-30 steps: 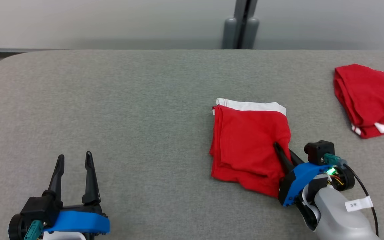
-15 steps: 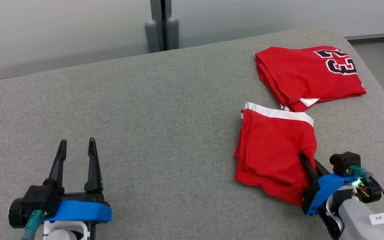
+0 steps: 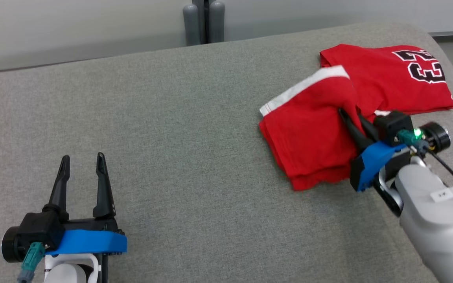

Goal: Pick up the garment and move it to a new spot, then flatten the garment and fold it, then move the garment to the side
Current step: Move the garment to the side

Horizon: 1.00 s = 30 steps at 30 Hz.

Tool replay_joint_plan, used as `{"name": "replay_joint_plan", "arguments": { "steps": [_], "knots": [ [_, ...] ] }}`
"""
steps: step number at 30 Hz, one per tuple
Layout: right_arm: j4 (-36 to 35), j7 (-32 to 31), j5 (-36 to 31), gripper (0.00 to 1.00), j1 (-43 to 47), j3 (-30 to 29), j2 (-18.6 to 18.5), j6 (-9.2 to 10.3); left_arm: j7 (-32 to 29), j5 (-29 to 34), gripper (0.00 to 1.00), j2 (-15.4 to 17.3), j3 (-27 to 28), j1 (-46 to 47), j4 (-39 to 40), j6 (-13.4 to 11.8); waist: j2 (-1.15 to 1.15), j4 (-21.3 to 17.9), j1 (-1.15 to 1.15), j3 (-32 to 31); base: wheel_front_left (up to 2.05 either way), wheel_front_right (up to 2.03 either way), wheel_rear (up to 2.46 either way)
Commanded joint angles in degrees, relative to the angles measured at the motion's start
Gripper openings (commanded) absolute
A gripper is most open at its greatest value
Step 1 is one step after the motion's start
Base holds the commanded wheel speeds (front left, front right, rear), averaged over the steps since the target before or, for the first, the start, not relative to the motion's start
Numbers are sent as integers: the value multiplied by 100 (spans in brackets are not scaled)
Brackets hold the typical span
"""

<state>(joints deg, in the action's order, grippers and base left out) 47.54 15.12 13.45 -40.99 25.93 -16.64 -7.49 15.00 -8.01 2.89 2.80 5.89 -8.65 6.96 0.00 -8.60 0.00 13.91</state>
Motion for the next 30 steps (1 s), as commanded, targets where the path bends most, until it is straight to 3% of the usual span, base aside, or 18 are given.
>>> {"name": "replay_joint_plan", "arguments": {
  "steps": [1,9,16,23,30],
  "knots": [
    [59,0,-11,0,-162,40,-57,-1,24,3,100,-1,1,96,44,29,0,74,0,108,0,0,0],
    [930,-114,143,0,-1677,660,-662,0,24,112,100,-1,34,405,305,39,0,215,0,881,0,0,0],
    [1572,-187,338,0,-2775,854,-1267,0,24,246,100,55,90,726,630,57,0,119,0,1596,0,0,0],
    [2075,-231,453,0,-3265,967,-1796,0,24,299,100,75,-47,938,955,62,0,43,0,1960,0,0,0],
    [2318,-184,448,0,-3410,1055,-1940,0,24,305,100,94,-88,917,1163,51,0,-58,0,2043,0,0,0]
  ]
}}
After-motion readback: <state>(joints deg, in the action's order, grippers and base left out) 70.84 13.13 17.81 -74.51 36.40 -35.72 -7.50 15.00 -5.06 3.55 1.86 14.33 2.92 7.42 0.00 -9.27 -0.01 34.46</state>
